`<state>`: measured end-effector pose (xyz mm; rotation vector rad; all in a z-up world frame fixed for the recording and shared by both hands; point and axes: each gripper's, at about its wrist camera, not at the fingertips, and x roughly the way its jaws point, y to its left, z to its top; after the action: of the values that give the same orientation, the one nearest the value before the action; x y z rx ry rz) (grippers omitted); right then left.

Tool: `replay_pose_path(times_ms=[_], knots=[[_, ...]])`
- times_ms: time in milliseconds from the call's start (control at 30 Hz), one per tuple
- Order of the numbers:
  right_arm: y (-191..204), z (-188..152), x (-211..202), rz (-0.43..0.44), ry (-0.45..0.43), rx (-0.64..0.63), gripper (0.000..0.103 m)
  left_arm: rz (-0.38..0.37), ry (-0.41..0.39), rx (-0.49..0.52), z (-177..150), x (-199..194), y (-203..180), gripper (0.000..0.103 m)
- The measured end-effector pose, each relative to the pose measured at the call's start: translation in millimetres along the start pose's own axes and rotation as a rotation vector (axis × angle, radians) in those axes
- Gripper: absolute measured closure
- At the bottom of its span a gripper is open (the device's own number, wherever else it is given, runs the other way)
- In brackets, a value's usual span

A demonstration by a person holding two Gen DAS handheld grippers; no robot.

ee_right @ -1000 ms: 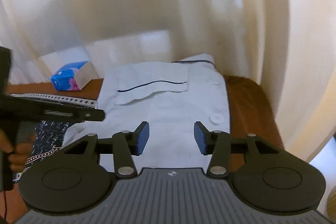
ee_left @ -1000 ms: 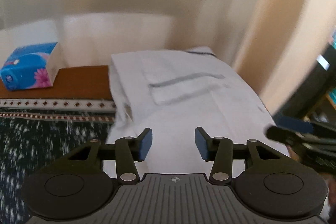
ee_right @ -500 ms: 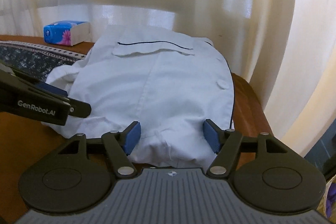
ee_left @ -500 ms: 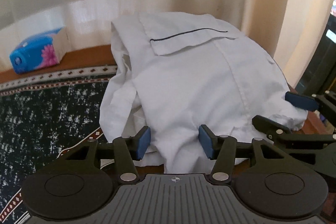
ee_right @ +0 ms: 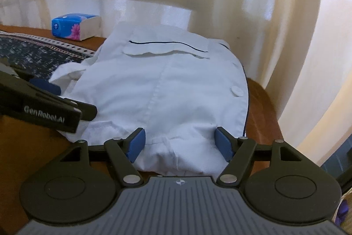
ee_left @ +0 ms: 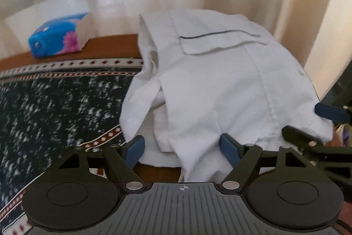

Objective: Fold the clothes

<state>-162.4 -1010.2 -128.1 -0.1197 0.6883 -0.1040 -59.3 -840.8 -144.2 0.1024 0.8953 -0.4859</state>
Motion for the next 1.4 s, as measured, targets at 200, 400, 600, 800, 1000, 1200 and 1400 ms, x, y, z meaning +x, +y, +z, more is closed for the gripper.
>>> replay_pose_path(times_ms=[200, 400, 600, 800, 1000, 1200, 1400], knots=[[-38, 41, -51, 0.147, -0.053, 0.17, 0.012, 0.007, 0.002, -0.062, 28, -45, 3, 0.0], [-60, 66, -91, 0.224, -0.027, 0.199, 0.0, 0.071, -0.006, -0.027, 43, -78, -4, 0.0], [-60, 70, -118, 0.213, -0.01, 0.13, 0.0, 0.058, -0.013, -0.03, 40, -97, -11, 0.0], [-45, 57, -127, 0.206, 0.03, 0.011, 0.0, 0.093, -0.02, 0.037, 32, -108, -26, 0.0], [-46, 48, -124, 0.198, 0.068, 0.048, 0.0, 0.089, -0.006, 0.034, 27, -110, -34, 0.0], [-52, 42, -123, 0.188, 0.083, 0.078, 0.0, 0.072, 0.004, 0.033, 26, -110, -38, 0.0], [-57, 40, -119, 0.18, 0.098, 0.083, 0.0, 0.062, 0.004, 0.035, 26, -108, -42, 0.0]])
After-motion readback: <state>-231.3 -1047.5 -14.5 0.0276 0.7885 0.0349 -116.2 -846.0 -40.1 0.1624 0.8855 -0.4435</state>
